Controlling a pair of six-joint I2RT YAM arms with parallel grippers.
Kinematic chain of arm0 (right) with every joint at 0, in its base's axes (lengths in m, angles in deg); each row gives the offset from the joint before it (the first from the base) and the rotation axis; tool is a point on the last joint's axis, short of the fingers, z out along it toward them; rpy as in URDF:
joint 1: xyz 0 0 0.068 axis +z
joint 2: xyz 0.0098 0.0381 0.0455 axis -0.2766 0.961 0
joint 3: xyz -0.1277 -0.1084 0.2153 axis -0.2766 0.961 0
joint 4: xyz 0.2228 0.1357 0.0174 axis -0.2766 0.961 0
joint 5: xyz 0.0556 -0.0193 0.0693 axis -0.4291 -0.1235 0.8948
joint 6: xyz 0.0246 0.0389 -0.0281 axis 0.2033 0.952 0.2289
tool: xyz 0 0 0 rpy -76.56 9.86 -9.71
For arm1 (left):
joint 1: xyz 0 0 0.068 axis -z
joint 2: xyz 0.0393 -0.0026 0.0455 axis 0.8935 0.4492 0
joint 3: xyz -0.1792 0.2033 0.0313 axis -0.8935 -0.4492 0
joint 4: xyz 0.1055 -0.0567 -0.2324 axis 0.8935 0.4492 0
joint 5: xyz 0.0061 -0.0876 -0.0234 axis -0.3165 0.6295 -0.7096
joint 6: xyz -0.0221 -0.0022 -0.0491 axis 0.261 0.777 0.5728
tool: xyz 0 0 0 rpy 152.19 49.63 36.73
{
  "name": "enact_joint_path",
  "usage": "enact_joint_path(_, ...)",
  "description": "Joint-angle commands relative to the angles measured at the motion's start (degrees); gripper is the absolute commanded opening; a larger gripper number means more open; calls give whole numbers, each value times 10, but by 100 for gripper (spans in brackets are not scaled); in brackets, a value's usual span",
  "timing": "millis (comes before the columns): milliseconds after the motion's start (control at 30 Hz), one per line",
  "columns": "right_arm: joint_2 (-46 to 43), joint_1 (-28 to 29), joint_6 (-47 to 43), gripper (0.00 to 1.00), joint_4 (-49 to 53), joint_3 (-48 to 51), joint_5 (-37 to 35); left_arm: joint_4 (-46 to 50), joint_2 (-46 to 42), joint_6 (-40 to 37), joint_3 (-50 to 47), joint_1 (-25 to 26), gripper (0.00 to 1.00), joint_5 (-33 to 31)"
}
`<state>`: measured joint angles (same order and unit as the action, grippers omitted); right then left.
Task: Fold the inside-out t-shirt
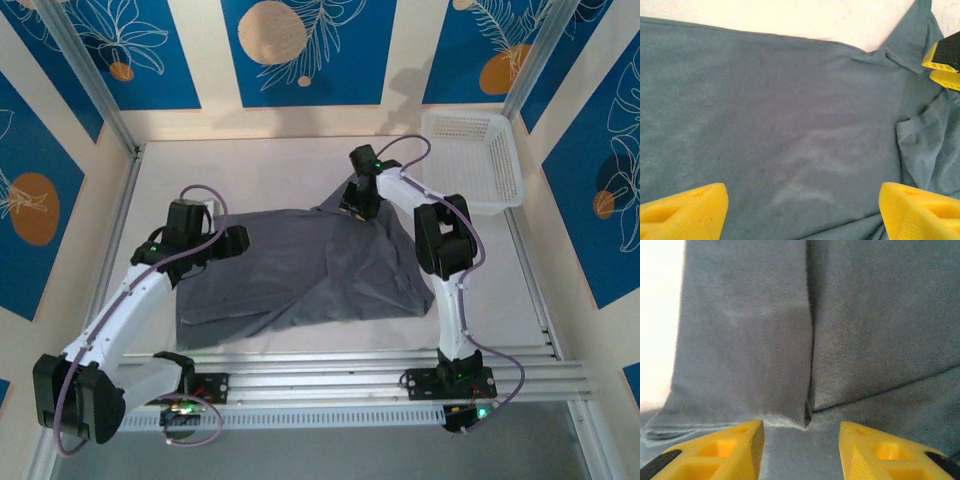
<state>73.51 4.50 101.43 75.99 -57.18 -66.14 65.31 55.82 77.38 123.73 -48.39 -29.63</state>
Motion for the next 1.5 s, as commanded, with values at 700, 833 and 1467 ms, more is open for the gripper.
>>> enact_joint_path(700,43,6,20,40,56,-61,5,-7,15,-3,-35,3,80,-4)
enact_joint_path(833,50,7,26,26,44,-62,20,-5,19,-4,-32,2,80,-1)
enact_joint_path(1467,89,13,3,7,-28,-260,41,-5,22,-1,-36,2,80,0)
